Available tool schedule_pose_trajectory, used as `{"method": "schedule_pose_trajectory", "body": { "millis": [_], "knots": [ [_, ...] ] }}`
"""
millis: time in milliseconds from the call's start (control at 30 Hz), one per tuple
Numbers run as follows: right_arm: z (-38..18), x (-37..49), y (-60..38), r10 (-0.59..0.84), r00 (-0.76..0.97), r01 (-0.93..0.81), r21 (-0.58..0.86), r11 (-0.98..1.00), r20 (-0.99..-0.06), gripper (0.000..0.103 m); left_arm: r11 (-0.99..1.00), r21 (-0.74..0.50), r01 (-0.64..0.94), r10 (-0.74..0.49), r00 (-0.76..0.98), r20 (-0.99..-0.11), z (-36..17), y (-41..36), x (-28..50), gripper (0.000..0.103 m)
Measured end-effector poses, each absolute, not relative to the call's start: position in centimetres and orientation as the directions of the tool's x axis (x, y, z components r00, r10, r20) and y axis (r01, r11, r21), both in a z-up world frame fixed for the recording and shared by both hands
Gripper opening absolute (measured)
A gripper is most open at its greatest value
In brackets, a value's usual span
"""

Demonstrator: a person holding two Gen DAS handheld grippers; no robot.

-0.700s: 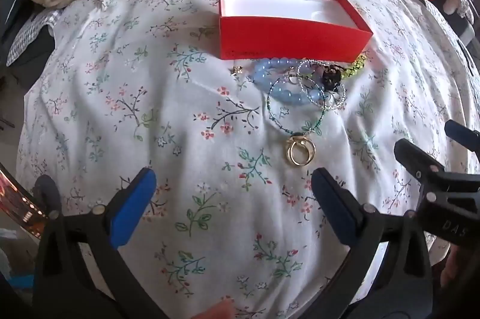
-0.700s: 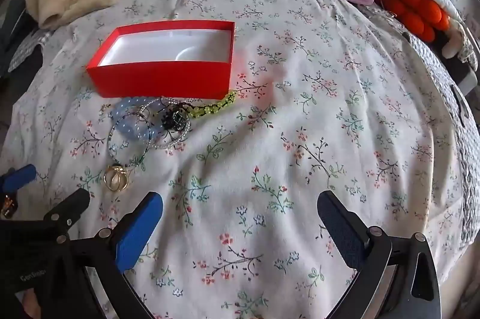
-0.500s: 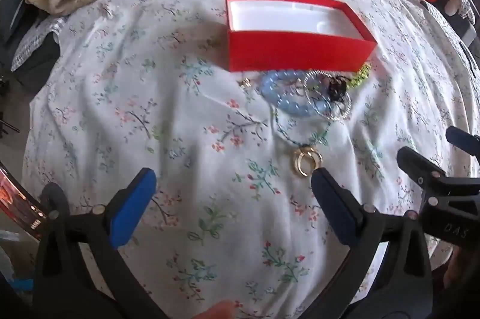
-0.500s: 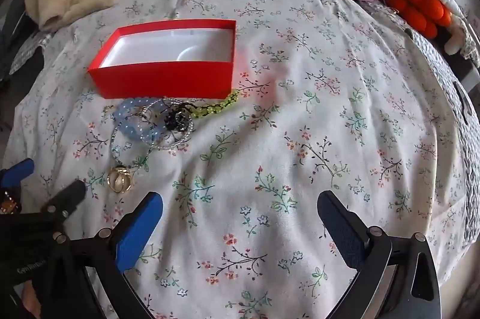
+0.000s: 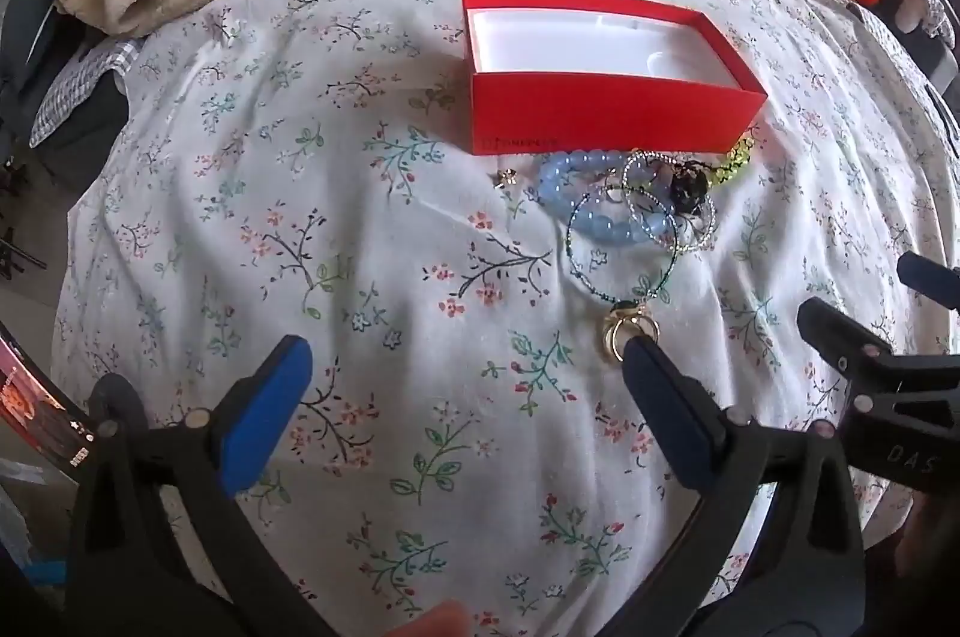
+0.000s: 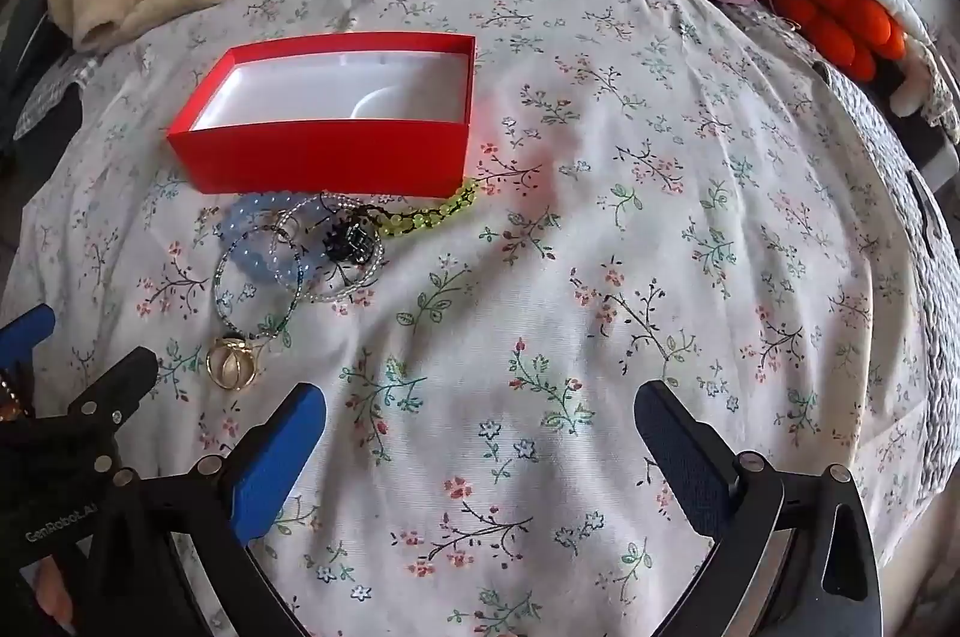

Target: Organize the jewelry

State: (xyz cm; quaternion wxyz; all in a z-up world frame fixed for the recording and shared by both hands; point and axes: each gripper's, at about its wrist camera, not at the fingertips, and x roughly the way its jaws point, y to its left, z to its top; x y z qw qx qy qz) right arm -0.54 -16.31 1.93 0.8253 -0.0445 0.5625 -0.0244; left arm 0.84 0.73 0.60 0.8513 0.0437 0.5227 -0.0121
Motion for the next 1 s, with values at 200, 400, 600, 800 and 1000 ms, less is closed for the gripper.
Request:
{"method": "schedule_pose_trajectory", "body": {
  "millis": [200, 400, 600, 800, 1000],
  "knots": [
    [2.06, -0.64, -16.21, -0.093, 0.365, -0.013, -0.104, 0.994, -0.927, 0.103, 0.996, 0.067, 0.064, 0.031, 0.451, -0.892, 0.60, 0.82, 0.81, 0.103],
    [2.09, -0.81, -16.56, -0.093, 0.364, -0.007, -0.102, 0.995, -0.927, 0.103, 0.996, 0.064, 0.058, 0.031, 0.455, -0.890, 0.86, 1.04, 0.80, 0.103],
    [2.09, -0.75, -16.47, -0.091, 0.361, -0.007, -0.100, 0.995, -0.928, 0.103, 0.996, 0.065, 0.060, 0.031, 0.453, -0.891, 0.93, 1.06, 0.84, 0.103],
    [2.07, -0.76, -16.46, -0.091, 0.360, -0.004, -0.099, 0.995, -0.928, 0.103, 0.996, 0.063, 0.061, 0.029, 0.454, -0.891, 0.93, 1.01, 0.82, 0.103],
    [1.98, -0.73, -16.42, -0.091, 0.357, -0.006, -0.100, 0.995, -0.930, 0.103, 0.996, 0.063, 0.060, 0.029, 0.453, -0.891, 0.98, 1.03, 0.88, 0.103]
  ]
}}
